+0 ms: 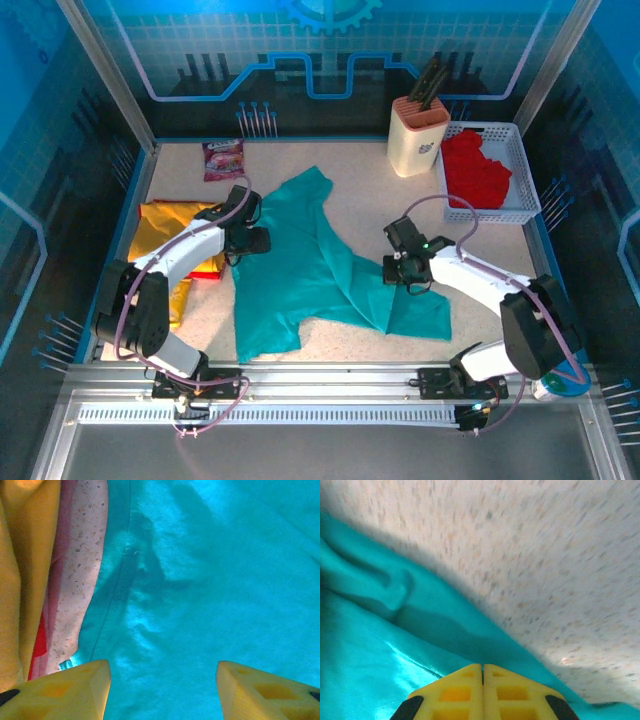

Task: Fold and stack the t-shirts

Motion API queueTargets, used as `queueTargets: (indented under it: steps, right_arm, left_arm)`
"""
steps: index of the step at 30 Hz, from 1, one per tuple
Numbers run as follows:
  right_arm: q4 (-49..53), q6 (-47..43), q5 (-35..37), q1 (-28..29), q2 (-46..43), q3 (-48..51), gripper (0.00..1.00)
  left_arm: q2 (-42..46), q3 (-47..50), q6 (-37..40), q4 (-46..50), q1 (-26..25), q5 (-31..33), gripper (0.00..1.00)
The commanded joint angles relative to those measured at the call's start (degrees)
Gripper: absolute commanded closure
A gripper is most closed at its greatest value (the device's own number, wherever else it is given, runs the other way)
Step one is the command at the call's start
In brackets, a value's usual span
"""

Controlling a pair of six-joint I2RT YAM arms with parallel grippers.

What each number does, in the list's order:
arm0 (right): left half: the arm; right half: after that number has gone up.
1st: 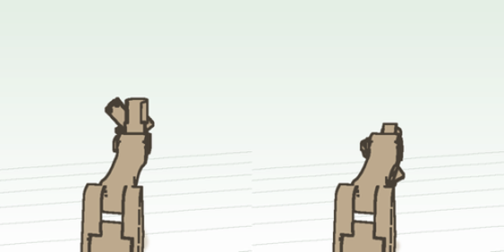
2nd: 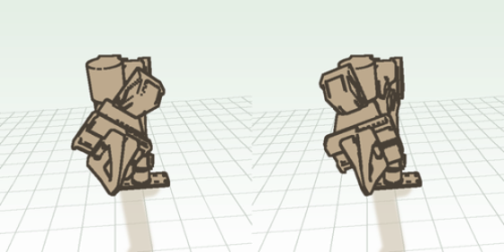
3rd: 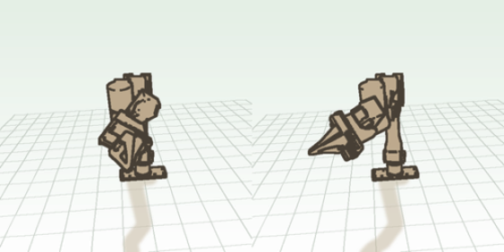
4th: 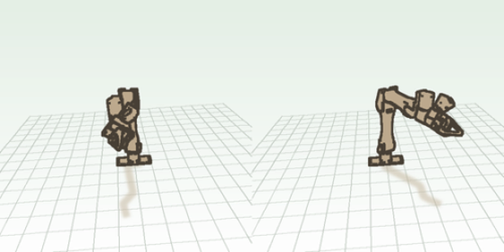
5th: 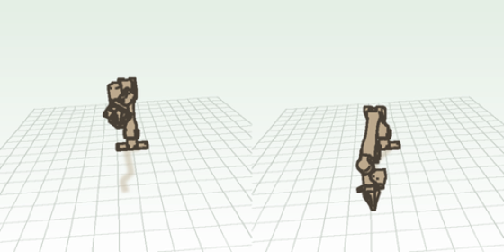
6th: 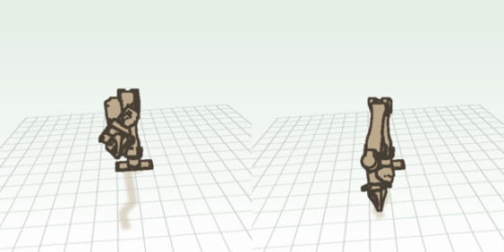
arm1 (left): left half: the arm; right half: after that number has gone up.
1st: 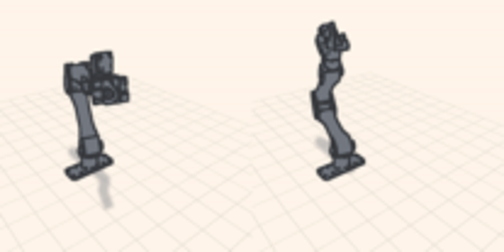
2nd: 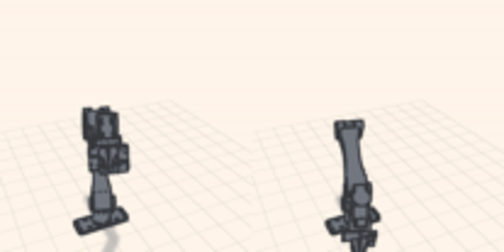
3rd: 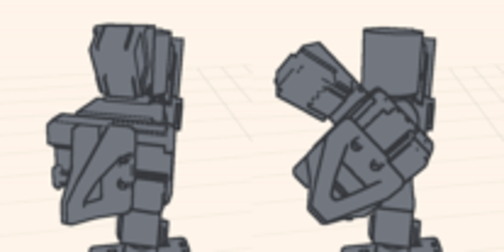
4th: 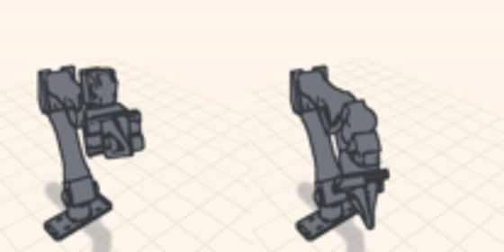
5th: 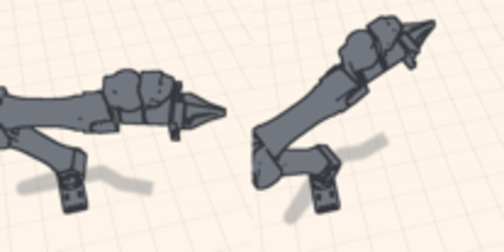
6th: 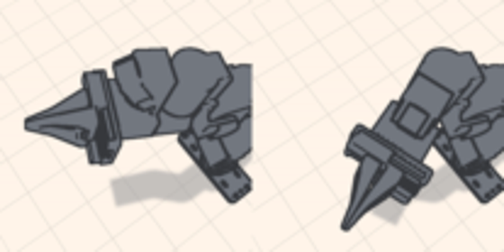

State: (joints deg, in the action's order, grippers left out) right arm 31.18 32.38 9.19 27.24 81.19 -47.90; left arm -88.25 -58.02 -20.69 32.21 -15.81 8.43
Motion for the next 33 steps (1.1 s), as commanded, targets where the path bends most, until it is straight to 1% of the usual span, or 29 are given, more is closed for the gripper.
queueTargets:
  steps: [1,3,7,13,16,18,20,21,22,23,24,26,27,29,32,33]
  right_arm:
    - [2.12,-4.76,2.98,-4.49,-0.86,-8.04,1.00]
    - [2.48,-7.39,3.73,-6.93,1.00,-12.83,1.00]
    - [2.36,-11.16,5.64,-12.32,8.54,-23.99,1.00]
    - [-2.86,-10.48,4.43,-19.54,22.92,-36.73,1.00]
    - [-2.76,-10.06,5.70,-22.12,30.63,-44.58,1.00]
    - [-0.02,-9.97,5.29,-23.39,35.38,-50.72,1.00]
    - [0.61,-9.90,6.71,-24.13,38.01,-53.84,1.00]
    - [-0.15,-10.43,5.18,-24.59,38.65,-54.54,0.96]
    - [-0.84,-11.09,3.86,-24.94,39.08,-55.23,0.89]
    - [-1.22,-11.39,3.67,-25.10,39.22,-55.66,0.79]
    - [-1.53,-11.90,2.84,-25.05,39.31,-56.05,0.66]
    - [-0.86,-13.02,0.81,-25.14,39.12,-57.07,0.52]
    - [-0.39,-13.26,-0.18,-24.92,38.54,-56.99,0.43]
    - [-0.04,-14.05,-1.60,-24.54,36.40,-55.27,0.31]
    - [-2.53,-14.53,-1.76,-23.15,30.89,-48.45,0.11]
    - [-3.00,-13.44,-2.62,-22.90,28.91,-45.89,0.08]
  left_arm:
    - [0.68,0.25,-0.65,-0.73,0.43,-2.75,0.41]
    - [-0.12,0.36,-1.02,-1.09,0.44,-3.59,0.41]
    - [-1.55,0.72,-0.67,0.31,-0.36,-0.27,0.41]
    - [-1.68,4.04,-1.53,-0.95,-0.36,-0.37,0.41]
    - [-1.72,5.54,-2.55,-1.31,-0.36,-1.01,0.41]
    - [-1.61,6.24,-3.12,-1.10,-0.38,-0.97,0.41]
    - [-1.26,6.93,-3.52,-0.83,-0.34,-0.79,0.41]
    - [-1.01,7.26,-3.58,-0.62,-0.27,-0.62,0.41]
    - [-0.61,7.37,-3.67,-0.27,-0.27,-0.53,0.41]
    - [-0.33,7.39,-3.70,0.17,-0.27,-0.36,0.41]
    - [0.11,7.39,-3.75,0.77,-0.27,-0.42,0.41]
    - [1.17,7.39,-4.13,2.07,-0.27,-0.94,0.41]
    - [1.91,7.52,-4.43,2.66,-0.28,-1.65,0.40]
    - [3.50,8.06,-5.42,3.92,-0.27,-3.66,0.40]
    - [5.83,9.01,-6.80,6.63,-0.43,-7.18,0.39]
    - [6.71,9.18,-7.39,7.94,-0.61,-8.28,0.39]
